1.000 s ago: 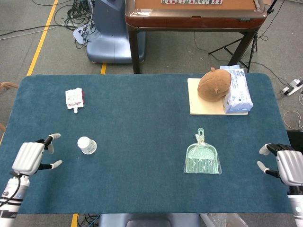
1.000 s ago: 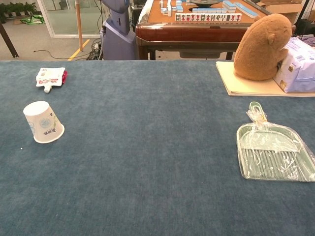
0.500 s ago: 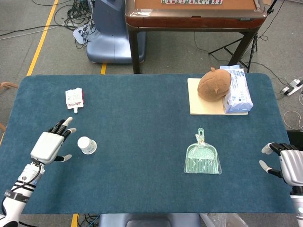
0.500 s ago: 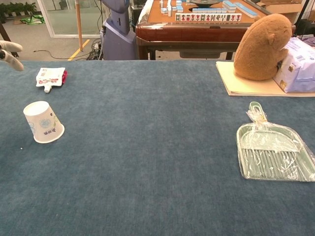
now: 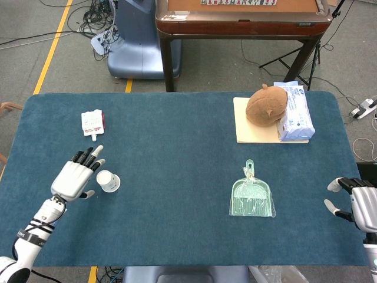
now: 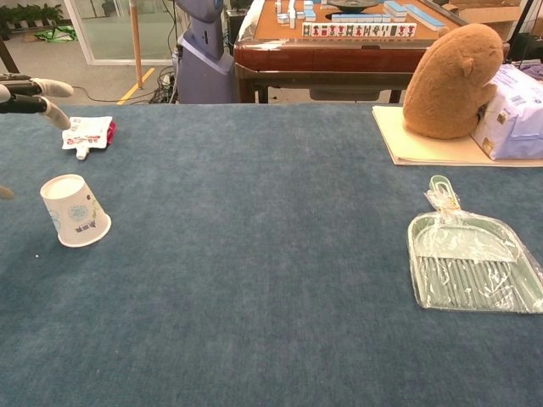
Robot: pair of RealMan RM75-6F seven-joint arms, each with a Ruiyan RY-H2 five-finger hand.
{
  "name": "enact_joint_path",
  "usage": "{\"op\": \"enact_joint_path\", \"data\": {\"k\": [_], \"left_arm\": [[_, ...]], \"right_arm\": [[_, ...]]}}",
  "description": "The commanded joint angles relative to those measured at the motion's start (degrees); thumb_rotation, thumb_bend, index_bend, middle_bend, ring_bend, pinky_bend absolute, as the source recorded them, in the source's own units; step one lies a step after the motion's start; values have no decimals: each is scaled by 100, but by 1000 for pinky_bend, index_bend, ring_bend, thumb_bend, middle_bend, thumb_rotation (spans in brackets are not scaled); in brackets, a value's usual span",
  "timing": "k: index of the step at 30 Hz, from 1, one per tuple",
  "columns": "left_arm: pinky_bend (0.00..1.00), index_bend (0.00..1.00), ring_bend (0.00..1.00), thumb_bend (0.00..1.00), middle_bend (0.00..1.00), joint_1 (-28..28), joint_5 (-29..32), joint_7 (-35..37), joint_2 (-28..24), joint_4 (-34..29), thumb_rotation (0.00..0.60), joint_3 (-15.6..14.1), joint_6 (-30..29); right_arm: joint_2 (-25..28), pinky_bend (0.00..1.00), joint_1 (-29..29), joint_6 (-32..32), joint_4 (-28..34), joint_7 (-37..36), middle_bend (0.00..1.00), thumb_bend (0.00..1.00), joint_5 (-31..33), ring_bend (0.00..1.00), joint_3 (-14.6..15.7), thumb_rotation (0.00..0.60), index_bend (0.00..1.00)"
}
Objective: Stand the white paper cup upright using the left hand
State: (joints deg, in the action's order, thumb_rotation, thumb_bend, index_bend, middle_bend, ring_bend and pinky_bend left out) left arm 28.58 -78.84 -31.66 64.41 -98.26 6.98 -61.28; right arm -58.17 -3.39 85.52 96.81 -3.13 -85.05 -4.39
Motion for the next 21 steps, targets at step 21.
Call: {"op": "enact_joint_path", "data": {"k": [21], "left_arm": [[70, 201, 0, 66, 0, 535, 560, -1757, 281, 48, 600, -302, 285]], "right_arm": [[-8, 466, -3, -26, 13, 9, 520, 197, -55, 438, 32, 600, 526]]}}
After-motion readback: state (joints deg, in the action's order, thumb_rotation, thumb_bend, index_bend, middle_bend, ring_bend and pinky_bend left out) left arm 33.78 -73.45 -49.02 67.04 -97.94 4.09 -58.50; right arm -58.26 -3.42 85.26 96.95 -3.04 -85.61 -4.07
